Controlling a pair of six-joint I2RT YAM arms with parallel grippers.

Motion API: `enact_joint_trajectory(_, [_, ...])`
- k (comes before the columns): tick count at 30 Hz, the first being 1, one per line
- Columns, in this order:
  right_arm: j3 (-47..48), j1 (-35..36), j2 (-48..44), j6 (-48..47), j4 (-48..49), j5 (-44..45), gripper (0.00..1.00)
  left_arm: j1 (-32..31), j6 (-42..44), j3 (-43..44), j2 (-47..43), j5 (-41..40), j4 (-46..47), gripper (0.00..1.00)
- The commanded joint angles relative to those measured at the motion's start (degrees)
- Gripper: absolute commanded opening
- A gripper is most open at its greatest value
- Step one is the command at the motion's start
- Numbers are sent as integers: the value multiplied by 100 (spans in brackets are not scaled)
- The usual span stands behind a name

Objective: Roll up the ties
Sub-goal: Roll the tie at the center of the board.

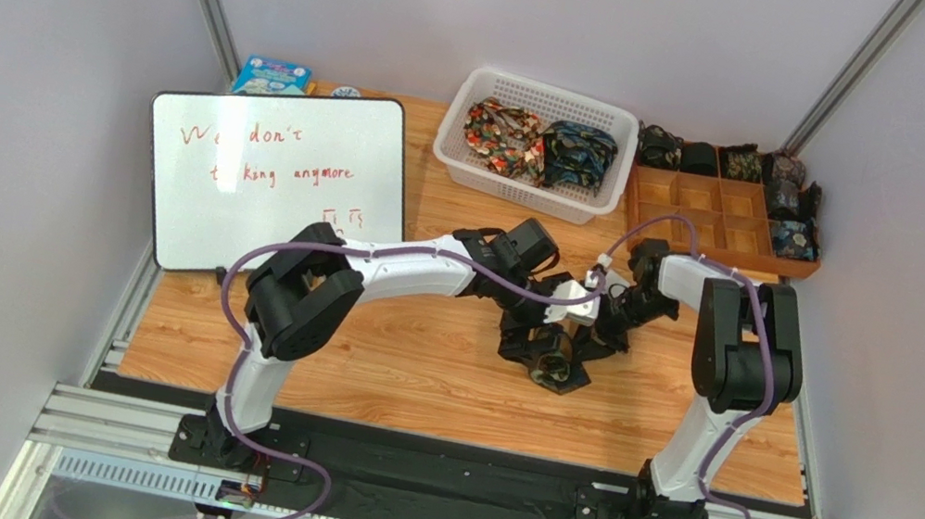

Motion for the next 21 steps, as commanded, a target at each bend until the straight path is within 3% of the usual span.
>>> enact_joint_trajectory(1, [50, 85, 161, -149, 159, 724, 0, -138, 120, 351, 97, 169, 201, 95])
enact_joint_trajectory(6, [94, 146, 179, -44, 334, 593, 0, -165, -179, 474, 352, -77, 149, 93])
enact_joint_trajectory(9, [103, 216, 153, 44, 536, 461, 0, -174, -451, 440, 502, -358, 88, 83])
enact_joint_trajectory(15, [497, 278, 118, 159, 662, 83, 0, -218, -724, -175, 353, -981, 403, 39])
enact_joint_trajectory(16, [594, 244, 74, 132, 573, 4, 5, -218, -759, -289, 335, -1096, 430, 26])
enact_joint_trajectory(18, [770, 51, -137, 54, 154, -110, 15, -218, -829, -377, 326, -1412, 421, 16])
enact_joint_trajectory(19, [849, -46, -224, 27, 20, -198, 29, -218, -864, -404, 317, -1483, 412, 14])
enact_joint_trajectory(21, [841, -362, -558, -96, -330, -207, 41, -218, -961, -579, 239, -1607, 508, 8])
